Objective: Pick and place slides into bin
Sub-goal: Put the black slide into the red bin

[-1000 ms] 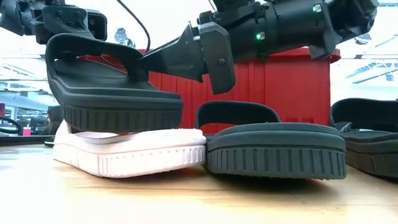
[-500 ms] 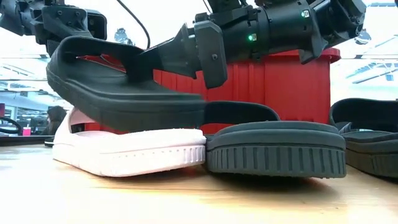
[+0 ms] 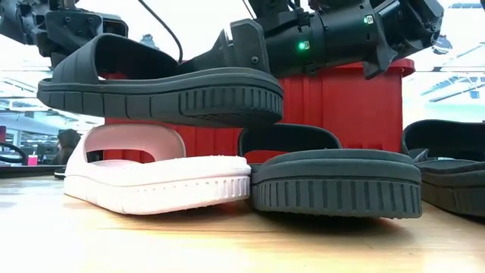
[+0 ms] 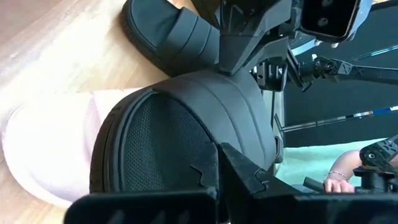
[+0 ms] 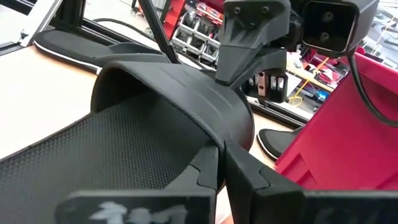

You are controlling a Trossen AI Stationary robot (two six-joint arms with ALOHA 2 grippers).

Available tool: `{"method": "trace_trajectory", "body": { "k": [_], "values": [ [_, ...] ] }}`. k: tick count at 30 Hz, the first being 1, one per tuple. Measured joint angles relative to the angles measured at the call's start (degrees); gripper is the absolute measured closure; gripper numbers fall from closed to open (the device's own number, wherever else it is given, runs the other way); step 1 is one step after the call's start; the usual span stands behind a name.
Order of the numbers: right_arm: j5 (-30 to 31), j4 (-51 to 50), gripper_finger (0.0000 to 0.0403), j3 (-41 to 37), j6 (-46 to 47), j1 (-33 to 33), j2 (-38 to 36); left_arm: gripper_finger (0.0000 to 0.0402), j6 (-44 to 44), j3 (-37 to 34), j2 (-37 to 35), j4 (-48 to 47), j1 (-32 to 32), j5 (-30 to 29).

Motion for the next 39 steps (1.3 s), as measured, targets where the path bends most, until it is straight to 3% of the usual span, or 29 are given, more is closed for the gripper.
{"method": "trace_trajectory", "body": {
  "k": [6,11,17,32,39],
  "values": [
    [1.2,0.0,0.0401,0.0,0.0,0.0,0.0,0.0378,0.0,0.0,0.0,-0.1,0.0,-0.4],
    [2.6,-0.3,0.0401,0.0,-0.3,0.0,-0.4,0.0339,0.0,0.0,0.0,0.1,0.1,-0.2],
    [6.9,-4.7,0.0402,0.0,-1.6,0.7,-3.9,0.0305,1.4,0.0,0.0,1.2,0.1,5.2],
    [7.4,-25.2,0.0402,0.0,-0.7,4.9,-21.8,0.0304,1.3,0.0,-1.8,18.5,-2.6,6.3],
    [13.5,-34.4,0.0403,0.1,0.0,7.4,-28.8,0.0305,6.5,0.0,-7.2,19.4,-3.2,2.4]
  ]
}}
